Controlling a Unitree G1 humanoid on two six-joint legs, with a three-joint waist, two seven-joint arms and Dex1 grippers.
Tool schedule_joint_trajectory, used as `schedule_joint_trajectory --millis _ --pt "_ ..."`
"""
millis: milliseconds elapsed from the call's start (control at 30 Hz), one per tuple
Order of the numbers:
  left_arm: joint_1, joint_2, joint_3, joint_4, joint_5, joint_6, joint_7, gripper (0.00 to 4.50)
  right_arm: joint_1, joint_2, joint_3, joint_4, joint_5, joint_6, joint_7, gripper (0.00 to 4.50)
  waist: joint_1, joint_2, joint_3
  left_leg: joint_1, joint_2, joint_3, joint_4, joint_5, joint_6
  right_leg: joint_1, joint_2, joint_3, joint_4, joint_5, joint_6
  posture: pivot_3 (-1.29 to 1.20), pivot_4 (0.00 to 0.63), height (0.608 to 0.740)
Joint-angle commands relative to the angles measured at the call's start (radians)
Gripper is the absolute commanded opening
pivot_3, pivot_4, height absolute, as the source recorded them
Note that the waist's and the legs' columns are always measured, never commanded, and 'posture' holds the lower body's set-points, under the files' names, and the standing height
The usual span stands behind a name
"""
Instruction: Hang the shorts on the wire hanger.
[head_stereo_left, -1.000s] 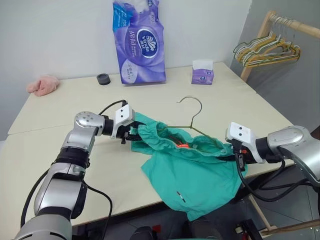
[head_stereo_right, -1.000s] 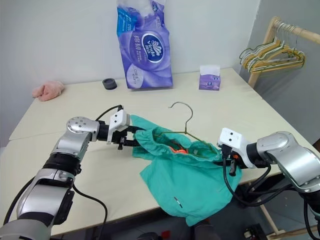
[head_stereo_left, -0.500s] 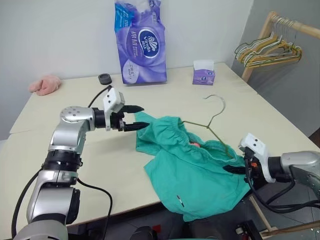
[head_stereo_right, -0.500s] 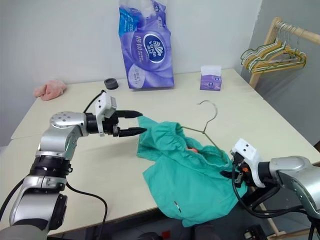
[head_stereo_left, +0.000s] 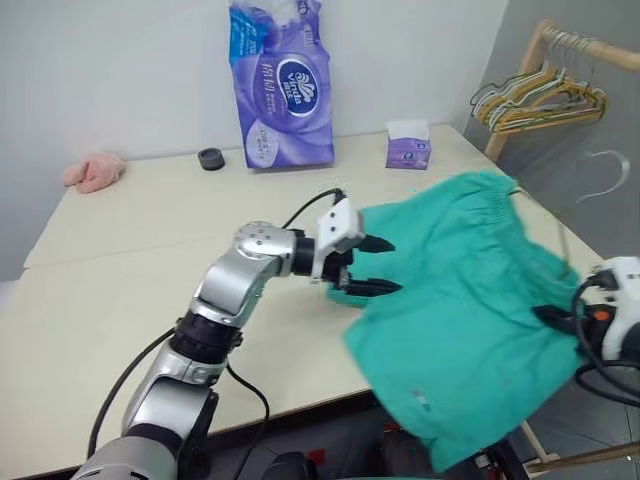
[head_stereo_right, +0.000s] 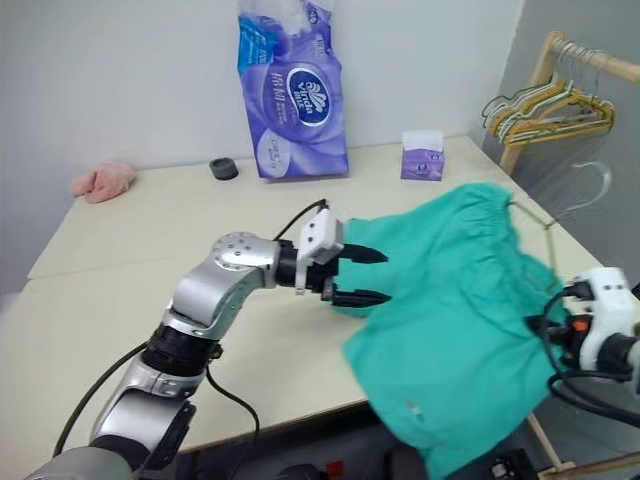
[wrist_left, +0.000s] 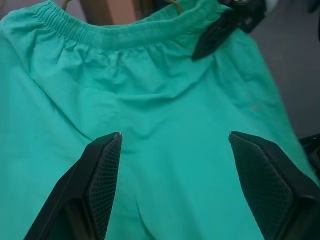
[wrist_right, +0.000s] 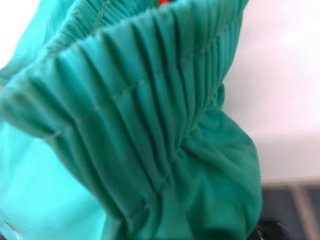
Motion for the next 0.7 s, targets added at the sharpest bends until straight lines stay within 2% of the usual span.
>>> schedule_joint_trajectory --millis 33,133,300,400,500,700 --pt "-0.077 -0.077 -0.028 0.031 0.061 -0.074 0.093 3.61 -0.014 -0.104 -0.098 0.072 0.099 0.008 -0.125 0.0 -0.018 0.001 0.001 0.001 0.0 0.0 0.0 0.0 0.0 0.001 0.001 0.0 -0.001 0.0 0.0 -0.38 0.089 0.74" --pt "-0.143 -0.16 -0.031 0.092 0.108 -0.151 0.173 3.61 -0.059 -0.213 -0.128 0.172 0.136 0.008 -0.226 0.0 -0.034 0.003 0.004 0.001 -0.002 0.003 0.0 -0.001 0.002 0.002 0.002 0.002 -0.002 -0.003 0.005 -0.38 0.093 0.74" --pt "-0.209 -0.227 -0.012 0.151 0.121 -0.189 0.234 3.61 -0.138 -0.303 -0.126 0.303 0.205 0.008 -0.357 0.0 -0.067 0.002 0.006 0.002 -0.001 0.008 0.0 -0.005 0.008 0.003 0.003 0.007 -0.006 -0.004 0.008 -0.38 0.105 0.74" --pt "-0.253 -0.275 0.015 0.187 0.094 -0.178 0.258 3.61 -0.213 -0.382 -0.087 0.406 0.197 0.008 -0.385 0.0 -0.077 0.011 0.013 0.002 -0.001 0.013 -0.001 -0.006 0.01 0.004 0.003 0.012 -0.01 -0.003 0.011 -0.38 0.112 0.74" --pt "-0.289 -0.303 0.024 0.214 0.086 -0.184 0.256 3.61 -0.274 -0.44 -0.044 0.548 0.136 0.008 -0.386 0.0 -0.086 0.014 0.017 0.004 -0.002 0.024 -0.001 -0.008 0.014 0.004 0.005 0.022 -0.013 -0.002 0.019 -0.38 0.12 0.74" --pt "-0.327 -0.318 0.008 0.255 0.098 -0.223 0.243 3.61 -0.391 -0.512 0.06 0.76 -0.027 -0.041 -0.329 0.0 -0.098 0.016 0.022 0.006 -0.003 0.033 0.0 -0.011 0.02 0.004 0.005 0.031 -0.015 -0.002 0.024 -0.37 0.125 0.74"
